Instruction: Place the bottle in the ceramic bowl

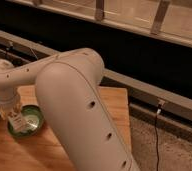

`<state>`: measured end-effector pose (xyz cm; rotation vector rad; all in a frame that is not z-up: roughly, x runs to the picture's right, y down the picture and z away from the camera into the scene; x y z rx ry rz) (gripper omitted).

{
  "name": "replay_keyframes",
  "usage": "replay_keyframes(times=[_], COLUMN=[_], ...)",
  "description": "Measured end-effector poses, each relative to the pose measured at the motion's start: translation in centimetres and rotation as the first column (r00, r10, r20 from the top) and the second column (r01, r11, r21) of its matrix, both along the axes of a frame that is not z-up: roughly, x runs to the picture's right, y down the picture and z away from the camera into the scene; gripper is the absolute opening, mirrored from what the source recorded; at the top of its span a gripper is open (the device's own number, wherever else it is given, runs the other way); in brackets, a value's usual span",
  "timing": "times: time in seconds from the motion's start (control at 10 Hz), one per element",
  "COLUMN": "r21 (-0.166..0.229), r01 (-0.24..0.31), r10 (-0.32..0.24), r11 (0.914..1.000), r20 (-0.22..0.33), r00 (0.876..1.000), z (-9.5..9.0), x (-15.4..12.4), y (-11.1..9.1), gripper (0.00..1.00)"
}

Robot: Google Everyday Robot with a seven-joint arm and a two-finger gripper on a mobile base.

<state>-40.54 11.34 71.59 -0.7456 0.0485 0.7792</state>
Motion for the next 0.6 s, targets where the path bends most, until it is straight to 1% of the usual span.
replay_keyframes(times=[0.2,0.3,0.4,0.6], r21=[0.000,0.000,0.000,0.000], r01=[0.000,0.001,0.001,0.000], r10=[0.000,-0.001,-0.001,0.000], r11=[1.0000,1.0000,1.0000,1.0000], r20=[0.000,0.000,0.000,-0.001], r00=[1.000,1.000,1.000,1.000], z=[0.02,0.01,0.00,0.03], x=[0.01,-0.01,-0.03,0.02], y=[0.01,0.03,0.04,0.01], gripper=[0.68,0.75,0.80,0.80])
